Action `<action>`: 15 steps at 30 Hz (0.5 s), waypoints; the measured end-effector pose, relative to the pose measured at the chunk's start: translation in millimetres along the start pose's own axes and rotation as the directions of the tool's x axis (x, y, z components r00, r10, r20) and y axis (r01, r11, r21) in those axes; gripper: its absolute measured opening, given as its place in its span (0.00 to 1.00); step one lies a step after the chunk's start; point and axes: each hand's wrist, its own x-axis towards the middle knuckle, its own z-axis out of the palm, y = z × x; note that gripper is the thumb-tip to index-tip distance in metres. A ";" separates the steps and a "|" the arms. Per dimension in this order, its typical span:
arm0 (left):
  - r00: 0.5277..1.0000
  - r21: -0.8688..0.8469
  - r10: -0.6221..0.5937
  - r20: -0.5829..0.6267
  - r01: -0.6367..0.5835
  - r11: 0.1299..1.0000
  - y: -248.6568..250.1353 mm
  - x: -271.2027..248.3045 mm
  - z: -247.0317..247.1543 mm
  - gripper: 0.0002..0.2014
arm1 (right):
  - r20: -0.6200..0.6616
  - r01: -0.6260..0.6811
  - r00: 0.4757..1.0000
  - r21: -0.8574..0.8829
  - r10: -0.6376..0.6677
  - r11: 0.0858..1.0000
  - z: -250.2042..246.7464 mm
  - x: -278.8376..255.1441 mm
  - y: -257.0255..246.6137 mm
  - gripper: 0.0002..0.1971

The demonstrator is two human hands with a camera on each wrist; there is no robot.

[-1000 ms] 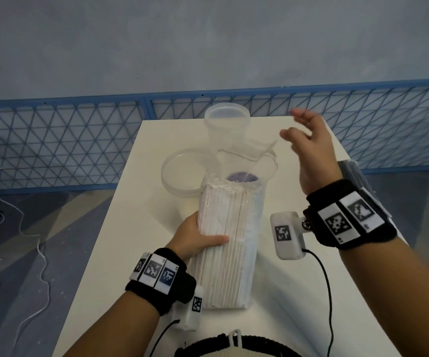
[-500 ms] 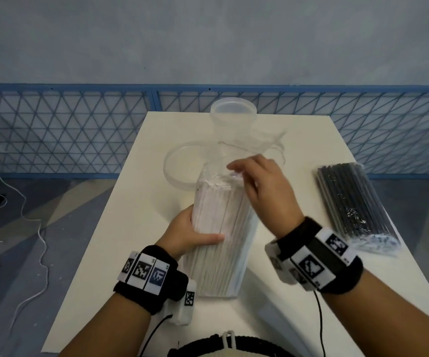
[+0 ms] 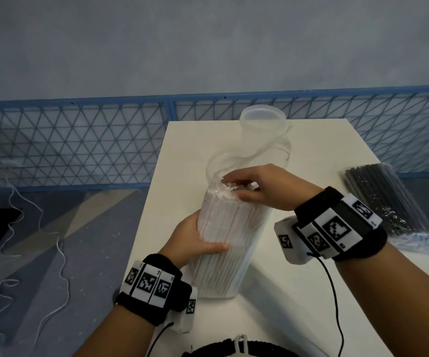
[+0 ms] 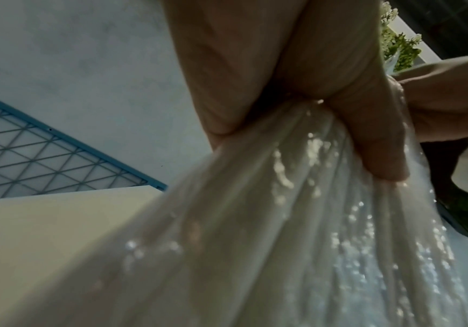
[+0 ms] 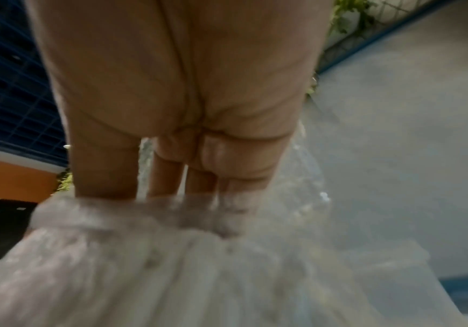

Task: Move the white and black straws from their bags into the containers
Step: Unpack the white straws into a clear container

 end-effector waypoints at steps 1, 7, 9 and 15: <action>1.000 0.009 0.002 0.013 -0.002 1.000 -1.5 0.2 -6.2 0.29 | 0.016 -0.009 1.000 0.027 0.009 1.000 2.0 3.5 -1.3 0.18; 0.997 0.062 0.006 0.077 -0.011 0.998 -5.7 8.7 -21.3 0.27 | 0.179 -0.097 0.980 0.079 0.082 0.992 -2.2 13.1 -5.1 0.26; 0.995 0.061 0.005 0.095 -0.011 0.998 -5.3 12.1 -20.2 0.28 | 0.166 -0.117 0.978 -0.053 0.124 0.992 0.0 14.4 -8.5 0.20; 0.995 0.053 -0.003 0.096 -0.002 0.999 -5.4 23.1 -18.0 0.26 | -0.041 -0.154 0.988 -0.174 0.149 0.973 19.3 21.4 -9.8 0.12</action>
